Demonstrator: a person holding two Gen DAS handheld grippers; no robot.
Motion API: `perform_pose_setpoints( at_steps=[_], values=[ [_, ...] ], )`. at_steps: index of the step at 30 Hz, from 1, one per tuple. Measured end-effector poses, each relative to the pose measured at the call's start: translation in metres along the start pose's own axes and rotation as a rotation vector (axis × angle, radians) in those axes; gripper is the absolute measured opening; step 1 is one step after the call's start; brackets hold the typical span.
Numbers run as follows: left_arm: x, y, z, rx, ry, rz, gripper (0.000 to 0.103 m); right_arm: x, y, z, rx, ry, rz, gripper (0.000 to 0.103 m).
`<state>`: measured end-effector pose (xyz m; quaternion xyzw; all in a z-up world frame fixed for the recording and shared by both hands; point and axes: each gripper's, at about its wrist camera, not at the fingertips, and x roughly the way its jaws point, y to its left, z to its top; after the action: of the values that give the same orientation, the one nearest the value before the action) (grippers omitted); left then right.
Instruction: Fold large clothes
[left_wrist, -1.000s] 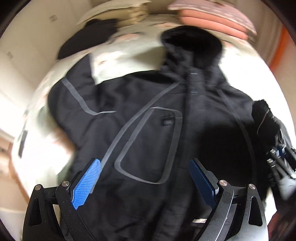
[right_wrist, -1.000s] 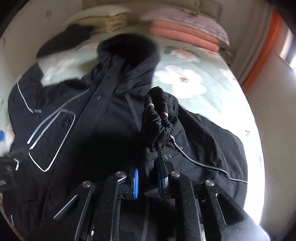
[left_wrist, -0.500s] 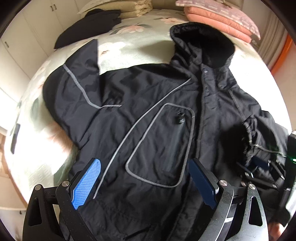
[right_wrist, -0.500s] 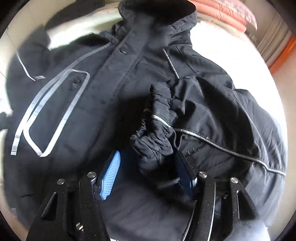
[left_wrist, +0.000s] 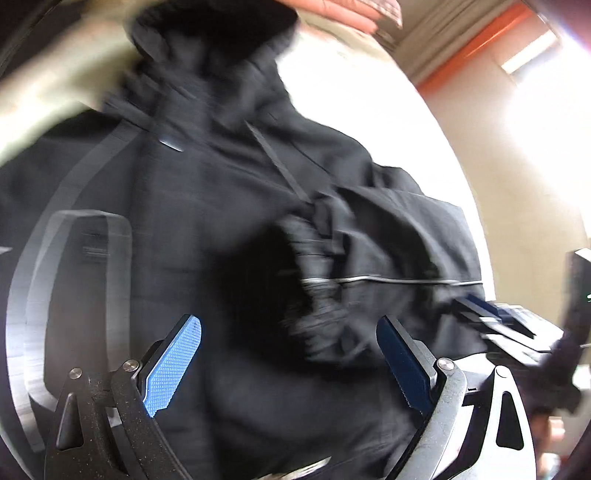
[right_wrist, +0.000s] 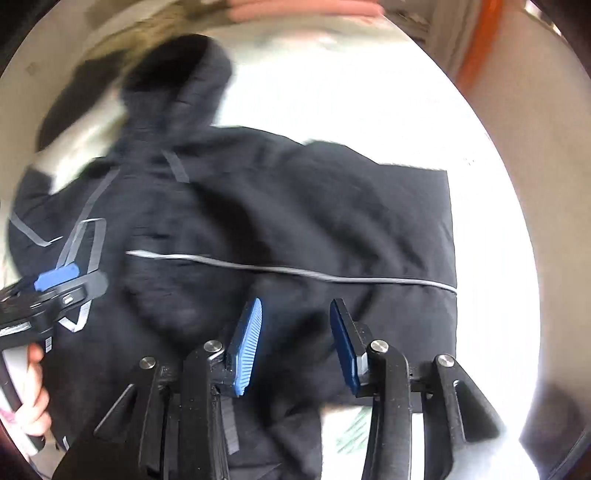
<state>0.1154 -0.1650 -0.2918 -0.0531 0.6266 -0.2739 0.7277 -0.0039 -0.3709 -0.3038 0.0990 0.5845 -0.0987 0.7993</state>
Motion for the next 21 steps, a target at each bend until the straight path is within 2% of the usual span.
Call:
perform_pose_setpoints(
  at_steps=[1, 2, 3, 5, 7, 8, 9, 10, 15, 18, 21],
  values=[
    [0.011, 0.001, 0.003, -0.016, 0.016, -0.038, 0.095, 0.011, -0.006, 0.003, 0.005, 0.010, -0.007, 0.041],
    [0.023, 0.004, 0.006, -0.035, 0.032, -0.060, 0.088, 0.024, -0.012, 0.003, 0.018, 0.031, 0.004, 0.041],
    [0.029, 0.005, 0.008, -0.043, 0.046, -0.063, 0.074, 0.034, -0.016, 0.002, 0.027, 0.047, 0.010, 0.041],
    [0.042, 0.004, 0.012, -0.035, 0.070, -0.068, 0.056, 0.043, -0.020, -0.003, 0.009, 0.059, 0.003, 0.041],
    [0.045, -0.002, 0.014, -0.008, 0.060, -0.045, 0.056, 0.048, -0.021, -0.004, 0.001, 0.050, -0.004, 0.041],
    [0.047, -0.006, 0.015, 0.003, 0.057, -0.048, 0.045, 0.048, -0.022, -0.004, 0.005, 0.048, 0.000, 0.041],
    [0.049, -0.008, 0.016, 0.003, 0.063, -0.058, 0.025, 0.048, -0.025, -0.005, 0.010, 0.047, 0.007, 0.041],
    [0.053, -0.009, 0.017, -0.010, 0.079, -0.073, 0.023, 0.049, -0.026, -0.004, 0.012, 0.047, 0.011, 0.041],
    [0.036, -0.012, 0.021, 0.017, 0.031, -0.087, 0.018, 0.031, -0.032, -0.006, 0.033, 0.048, 0.030, 0.042],
    [0.002, -0.002, 0.024, 0.004, -0.016, -0.094, 0.017, 0.007, -0.032, -0.007, 0.082, 0.034, 0.079, 0.042],
    [-0.039, 0.022, 0.029, -0.008, -0.084, -0.031, 0.017, -0.016, -0.028, -0.008, 0.146, 0.037, 0.126, 0.042]
  ],
)
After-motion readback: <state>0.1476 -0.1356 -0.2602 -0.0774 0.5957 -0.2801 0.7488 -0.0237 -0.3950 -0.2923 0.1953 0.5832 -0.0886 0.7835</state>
